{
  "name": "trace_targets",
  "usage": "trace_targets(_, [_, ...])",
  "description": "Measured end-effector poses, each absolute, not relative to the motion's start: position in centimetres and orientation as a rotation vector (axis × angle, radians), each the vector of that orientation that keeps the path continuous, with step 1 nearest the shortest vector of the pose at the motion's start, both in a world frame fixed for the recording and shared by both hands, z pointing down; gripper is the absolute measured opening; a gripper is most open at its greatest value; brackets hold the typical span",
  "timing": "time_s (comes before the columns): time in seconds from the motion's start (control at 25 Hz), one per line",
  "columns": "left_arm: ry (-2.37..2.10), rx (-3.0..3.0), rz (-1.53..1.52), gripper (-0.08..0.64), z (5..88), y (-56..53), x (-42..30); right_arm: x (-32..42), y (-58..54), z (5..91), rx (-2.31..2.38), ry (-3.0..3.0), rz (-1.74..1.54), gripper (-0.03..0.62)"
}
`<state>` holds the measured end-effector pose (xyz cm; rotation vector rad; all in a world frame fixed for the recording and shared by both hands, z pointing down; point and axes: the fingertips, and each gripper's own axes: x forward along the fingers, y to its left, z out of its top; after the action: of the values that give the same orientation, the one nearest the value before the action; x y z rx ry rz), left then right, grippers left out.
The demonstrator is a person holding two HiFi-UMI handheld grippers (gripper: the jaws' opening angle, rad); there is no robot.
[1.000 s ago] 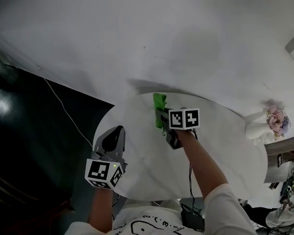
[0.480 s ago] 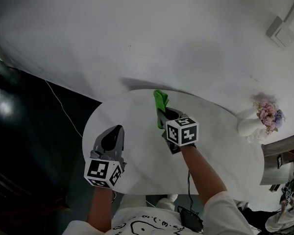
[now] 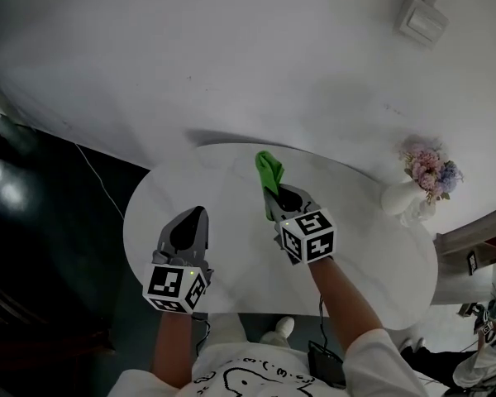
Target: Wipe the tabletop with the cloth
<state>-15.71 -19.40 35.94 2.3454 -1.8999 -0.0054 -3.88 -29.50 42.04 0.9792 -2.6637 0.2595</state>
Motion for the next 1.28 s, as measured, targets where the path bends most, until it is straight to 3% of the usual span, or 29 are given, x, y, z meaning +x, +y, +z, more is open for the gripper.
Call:
trace_targets(0.72, [-1.772, 2.498, 0.017, 0.02, 34.6, -15.9, -2.1, 12.5, -22.5, 39.9, 1.153, -2.632, 0.195, 0.043])
trace_targets(1.28, [-1.534, 2.686, 0.078, 0.021, 35.1, -16.2, 12.0, 32.9, -19.6, 43.5, 1.468, -2.431, 0.301, 0.043])
